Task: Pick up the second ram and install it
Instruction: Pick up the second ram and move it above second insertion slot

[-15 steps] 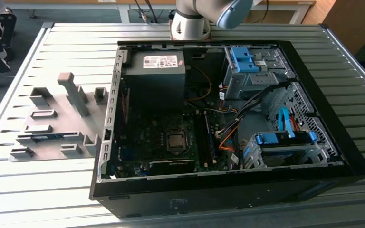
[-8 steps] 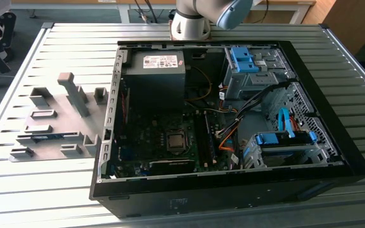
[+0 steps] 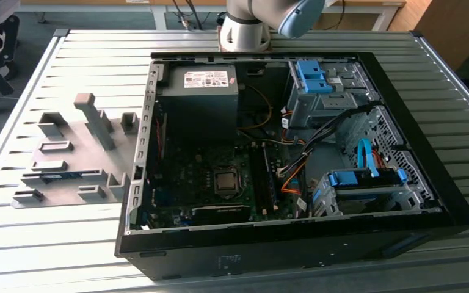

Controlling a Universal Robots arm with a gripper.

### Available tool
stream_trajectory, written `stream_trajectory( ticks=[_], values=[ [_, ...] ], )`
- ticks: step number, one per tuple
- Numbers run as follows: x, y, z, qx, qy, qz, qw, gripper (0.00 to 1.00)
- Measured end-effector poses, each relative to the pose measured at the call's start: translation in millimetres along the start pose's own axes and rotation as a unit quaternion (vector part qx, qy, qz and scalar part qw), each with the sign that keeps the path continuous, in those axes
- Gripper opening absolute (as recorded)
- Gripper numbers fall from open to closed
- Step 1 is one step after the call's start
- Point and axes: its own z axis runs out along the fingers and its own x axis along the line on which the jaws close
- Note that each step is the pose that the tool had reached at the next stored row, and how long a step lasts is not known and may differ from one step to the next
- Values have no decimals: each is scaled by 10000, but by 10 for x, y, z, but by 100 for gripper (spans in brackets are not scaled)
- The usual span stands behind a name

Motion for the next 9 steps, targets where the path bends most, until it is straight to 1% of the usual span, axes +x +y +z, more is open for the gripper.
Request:
stream_trajectory(
  ticks=[4,7,9],
  values=[
    [0,0,10,2,16,-268,9996,11],
    [0,0,19,6,33,-478,9989,11],
    [1,-1,26,11,46,-622,9981,11]
  ],
)
